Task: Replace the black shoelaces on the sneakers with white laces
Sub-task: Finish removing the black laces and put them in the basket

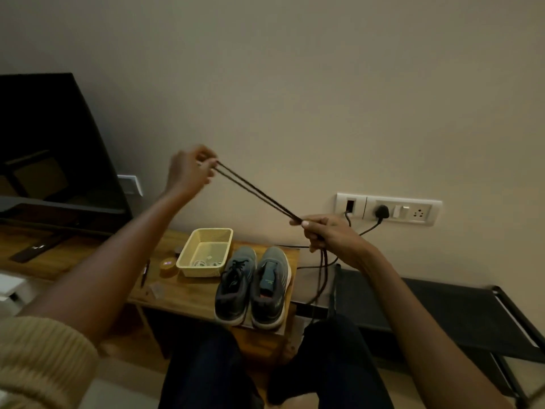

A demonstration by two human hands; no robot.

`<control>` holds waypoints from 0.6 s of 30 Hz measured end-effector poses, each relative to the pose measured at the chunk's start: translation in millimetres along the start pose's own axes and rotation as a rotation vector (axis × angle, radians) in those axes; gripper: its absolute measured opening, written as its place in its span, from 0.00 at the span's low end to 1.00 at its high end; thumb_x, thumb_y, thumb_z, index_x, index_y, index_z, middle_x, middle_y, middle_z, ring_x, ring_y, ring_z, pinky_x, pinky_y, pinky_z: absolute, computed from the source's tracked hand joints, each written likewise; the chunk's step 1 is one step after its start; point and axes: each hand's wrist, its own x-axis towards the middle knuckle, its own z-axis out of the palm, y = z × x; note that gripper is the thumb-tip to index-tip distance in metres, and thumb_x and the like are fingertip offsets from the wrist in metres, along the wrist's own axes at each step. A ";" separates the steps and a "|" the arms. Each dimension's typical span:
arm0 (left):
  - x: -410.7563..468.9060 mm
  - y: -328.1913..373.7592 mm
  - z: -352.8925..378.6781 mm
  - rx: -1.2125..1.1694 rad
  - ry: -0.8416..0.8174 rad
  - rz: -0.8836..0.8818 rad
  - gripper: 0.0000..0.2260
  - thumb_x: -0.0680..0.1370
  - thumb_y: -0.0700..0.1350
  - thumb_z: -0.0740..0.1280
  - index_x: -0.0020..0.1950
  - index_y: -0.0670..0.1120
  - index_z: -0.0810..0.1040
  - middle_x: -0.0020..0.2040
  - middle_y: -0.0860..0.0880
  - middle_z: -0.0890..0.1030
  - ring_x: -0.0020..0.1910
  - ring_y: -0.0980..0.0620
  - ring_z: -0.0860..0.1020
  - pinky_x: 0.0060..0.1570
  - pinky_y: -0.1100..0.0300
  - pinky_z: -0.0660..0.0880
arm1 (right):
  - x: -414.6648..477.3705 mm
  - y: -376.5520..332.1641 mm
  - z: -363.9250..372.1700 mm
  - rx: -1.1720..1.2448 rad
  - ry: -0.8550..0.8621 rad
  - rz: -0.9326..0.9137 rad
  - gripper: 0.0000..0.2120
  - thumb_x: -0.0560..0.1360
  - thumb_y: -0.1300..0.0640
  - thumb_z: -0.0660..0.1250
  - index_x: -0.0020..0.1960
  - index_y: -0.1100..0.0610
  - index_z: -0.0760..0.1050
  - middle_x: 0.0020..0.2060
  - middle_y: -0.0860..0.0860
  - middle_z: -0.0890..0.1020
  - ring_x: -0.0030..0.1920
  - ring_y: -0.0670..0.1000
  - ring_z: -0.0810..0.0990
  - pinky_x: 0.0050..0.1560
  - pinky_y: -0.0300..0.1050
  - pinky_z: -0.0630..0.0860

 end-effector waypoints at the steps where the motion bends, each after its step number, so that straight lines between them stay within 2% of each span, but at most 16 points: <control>1: -1.2 -14.2 -14.8 0.000 0.052 -0.064 0.03 0.78 0.37 0.65 0.49 0.43 0.78 0.44 0.39 0.80 0.26 0.61 0.76 0.25 0.70 0.73 | -3.9 4.4 -3.0 -0.077 -0.015 0.005 0.12 0.80 0.60 0.57 0.58 0.58 0.76 0.31 0.49 0.67 0.29 0.43 0.67 0.36 0.38 0.71; 4: -16.2 -45.6 -50.7 0.110 0.163 -0.163 0.07 0.78 0.38 0.65 0.54 0.36 0.78 0.45 0.40 0.80 0.26 0.60 0.75 0.22 0.75 0.70 | -14.4 13.4 -12.7 -0.276 -0.042 0.032 0.12 0.80 0.61 0.58 0.59 0.59 0.77 0.33 0.50 0.70 0.31 0.43 0.69 0.34 0.33 0.72; 6: -31.9 -57.5 -66.2 0.217 0.243 -0.181 0.08 0.79 0.39 0.65 0.55 0.37 0.79 0.46 0.42 0.80 0.32 0.57 0.76 0.25 0.75 0.71 | -16.8 16.6 -16.1 -0.404 -0.060 0.066 0.11 0.80 0.62 0.58 0.57 0.61 0.77 0.34 0.50 0.72 0.33 0.45 0.69 0.34 0.32 0.71; 7: -38.7 -62.1 -69.5 0.241 0.274 -0.188 0.09 0.79 0.40 0.64 0.56 0.38 0.78 0.47 0.42 0.81 0.36 0.52 0.78 0.29 0.72 0.74 | -15.6 18.4 -16.9 -0.493 -0.069 0.084 0.10 0.80 0.62 0.58 0.55 0.60 0.77 0.35 0.51 0.73 0.34 0.45 0.70 0.36 0.33 0.73; 9: -48.8 -69.7 -68.8 0.227 0.314 -0.220 0.09 0.79 0.40 0.63 0.58 0.39 0.77 0.50 0.40 0.81 0.44 0.46 0.80 0.39 0.59 0.78 | -10.0 22.6 -17.5 -0.720 -0.073 0.126 0.09 0.79 0.62 0.58 0.52 0.58 0.77 0.39 0.52 0.77 0.39 0.47 0.75 0.46 0.41 0.76; 10: -51.6 -70.7 -65.0 0.206 0.317 -0.239 0.09 0.79 0.40 0.63 0.58 0.39 0.77 0.50 0.41 0.81 0.45 0.45 0.81 0.38 0.58 0.78 | -6.5 23.1 -16.7 -0.848 -0.065 0.138 0.08 0.79 0.61 0.59 0.52 0.58 0.77 0.42 0.53 0.80 0.42 0.48 0.77 0.50 0.45 0.77; 12: -54.5 -68.3 -53.5 0.130 0.281 -0.261 0.09 0.79 0.39 0.63 0.58 0.38 0.76 0.50 0.41 0.80 0.46 0.46 0.81 0.31 0.66 0.76 | -0.3 18.8 -11.9 -0.986 -0.032 0.118 0.09 0.78 0.61 0.61 0.54 0.59 0.78 0.47 0.55 0.82 0.46 0.50 0.79 0.52 0.47 0.77; 15: -60.2 -51.6 -27.8 -0.086 0.158 -0.289 0.08 0.79 0.38 0.63 0.57 0.39 0.76 0.50 0.40 0.80 0.42 0.50 0.80 0.28 0.71 0.76 | 9.8 4.2 -1.0 -0.882 0.053 0.039 0.11 0.77 0.63 0.62 0.57 0.62 0.77 0.47 0.57 0.81 0.40 0.49 0.80 0.42 0.41 0.78; 18: -72.9 -32.7 1.3 -0.315 0.009 -0.312 0.05 0.78 0.37 0.64 0.52 0.44 0.77 0.48 0.42 0.81 0.40 0.52 0.81 0.33 0.67 0.78 | 25.5 -10.1 10.5 -0.662 0.161 0.022 0.11 0.77 0.66 0.61 0.58 0.64 0.76 0.44 0.58 0.81 0.36 0.49 0.80 0.36 0.38 0.79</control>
